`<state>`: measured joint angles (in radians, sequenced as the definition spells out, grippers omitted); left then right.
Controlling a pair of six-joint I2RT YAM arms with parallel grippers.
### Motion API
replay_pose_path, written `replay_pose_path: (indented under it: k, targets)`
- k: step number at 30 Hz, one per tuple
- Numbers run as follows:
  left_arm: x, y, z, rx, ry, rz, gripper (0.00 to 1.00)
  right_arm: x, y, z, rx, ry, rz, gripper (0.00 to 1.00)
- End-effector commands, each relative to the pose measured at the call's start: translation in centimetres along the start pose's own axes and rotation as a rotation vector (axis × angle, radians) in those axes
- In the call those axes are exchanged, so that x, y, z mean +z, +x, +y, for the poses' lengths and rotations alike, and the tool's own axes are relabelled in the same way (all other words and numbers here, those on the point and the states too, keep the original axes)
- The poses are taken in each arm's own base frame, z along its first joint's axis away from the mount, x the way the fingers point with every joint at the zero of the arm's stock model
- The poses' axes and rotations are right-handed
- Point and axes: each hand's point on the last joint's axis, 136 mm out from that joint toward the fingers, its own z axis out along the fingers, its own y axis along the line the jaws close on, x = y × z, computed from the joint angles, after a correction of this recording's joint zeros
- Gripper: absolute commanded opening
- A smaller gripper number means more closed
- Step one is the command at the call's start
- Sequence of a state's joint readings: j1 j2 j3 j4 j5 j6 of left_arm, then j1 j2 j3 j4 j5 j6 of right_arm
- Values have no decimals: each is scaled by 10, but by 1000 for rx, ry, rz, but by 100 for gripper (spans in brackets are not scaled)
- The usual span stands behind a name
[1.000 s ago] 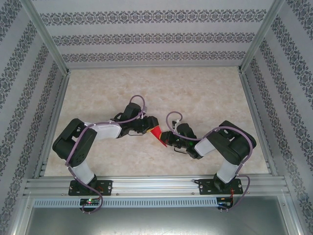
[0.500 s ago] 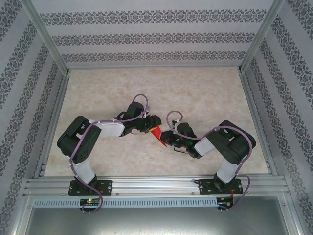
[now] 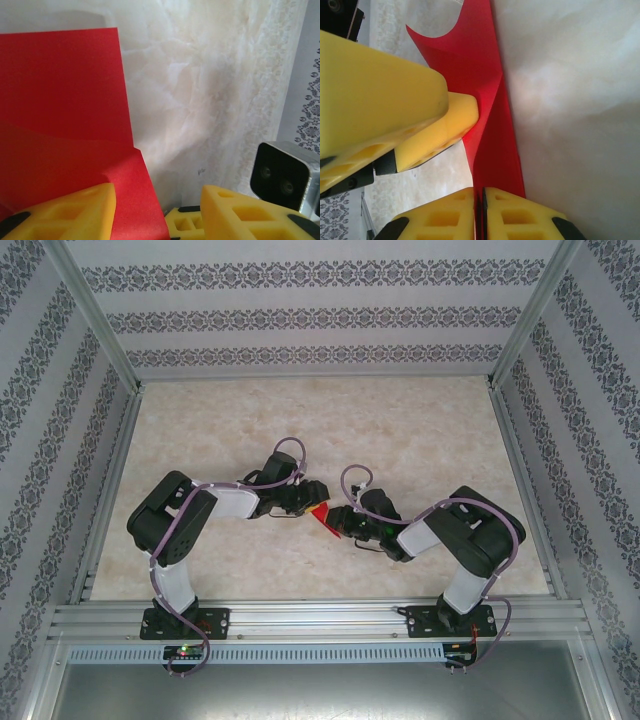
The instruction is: Fold a paper plane with a square sheet of paper (pick it up from the middle)
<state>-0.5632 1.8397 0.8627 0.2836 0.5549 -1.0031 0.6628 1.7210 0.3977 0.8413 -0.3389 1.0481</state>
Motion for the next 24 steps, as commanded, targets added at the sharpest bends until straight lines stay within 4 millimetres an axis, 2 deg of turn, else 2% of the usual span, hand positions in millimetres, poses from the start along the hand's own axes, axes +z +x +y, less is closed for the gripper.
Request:
replay_pose_path:
  k: [1, 8, 17, 21, 24]
  targets:
    - [6, 1, 12, 11, -59, 5, 50, 0, 5, -7, 3, 47, 32, 13]
    - [12, 6, 23, -4, -84, 29, 49, -12, 9, -13, 4, 114, 54, 19]
    - [13, 7, 22, 1, -80, 38, 48, -36, 4, -6, -85, 210, 73, 24]
    - [12, 8, 20, 3, -73, 41, 48, -32, 8, 0, -91, 189, 116, 23]
    - [11, 8, 20, 4, -73, 39, 48, -28, 12, -3, -82, 192, 134, 21]
